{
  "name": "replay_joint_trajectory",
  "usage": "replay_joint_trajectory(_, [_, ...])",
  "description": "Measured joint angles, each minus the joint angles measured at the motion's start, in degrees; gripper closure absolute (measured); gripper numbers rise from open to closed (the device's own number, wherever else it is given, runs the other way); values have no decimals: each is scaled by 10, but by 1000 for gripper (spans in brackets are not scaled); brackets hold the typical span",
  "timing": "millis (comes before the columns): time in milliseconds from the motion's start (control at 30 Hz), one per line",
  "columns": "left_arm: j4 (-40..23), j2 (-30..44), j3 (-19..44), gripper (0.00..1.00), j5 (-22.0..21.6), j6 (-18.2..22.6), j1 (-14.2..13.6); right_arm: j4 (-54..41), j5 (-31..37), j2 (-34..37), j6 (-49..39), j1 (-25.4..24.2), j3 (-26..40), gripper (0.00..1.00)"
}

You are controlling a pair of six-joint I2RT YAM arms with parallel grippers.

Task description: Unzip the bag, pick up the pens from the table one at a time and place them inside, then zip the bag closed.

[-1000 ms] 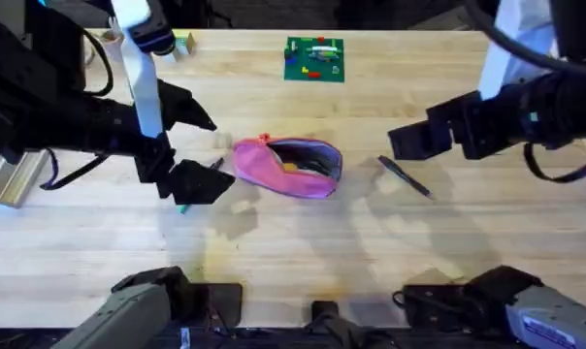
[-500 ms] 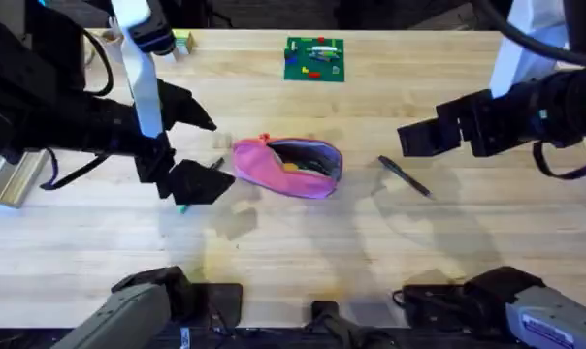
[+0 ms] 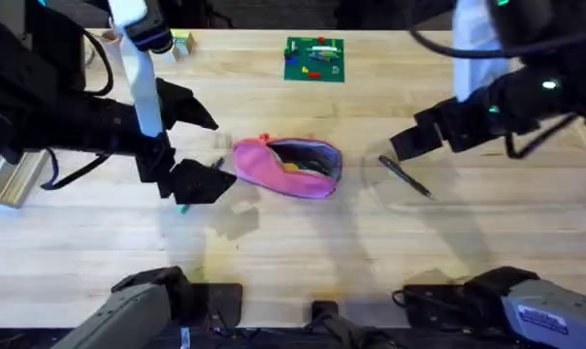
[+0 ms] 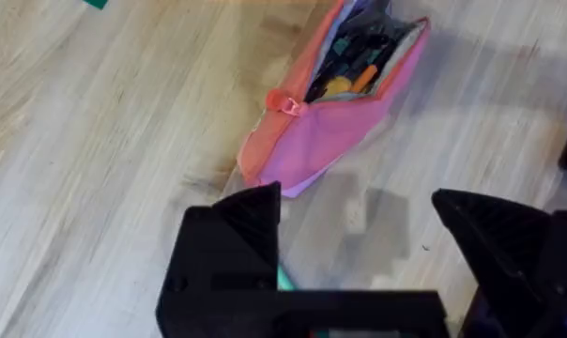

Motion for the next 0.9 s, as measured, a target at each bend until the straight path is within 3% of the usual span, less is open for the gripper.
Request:
replay_joint_trajectory(233, [0, 0, 0, 7, 3, 0, 0, 1, 0, 66, -7, -4, 0, 3])
replay_joint_trajectory(433, [0, 0, 0, 7, 3, 0, 0, 44, 0, 79, -12, -31, -10, 3])
replay_joint_trajectory(900, [0, 0, 0, 7, 3, 0, 0, 184, -16, 79, -33, -49, -164, 4])
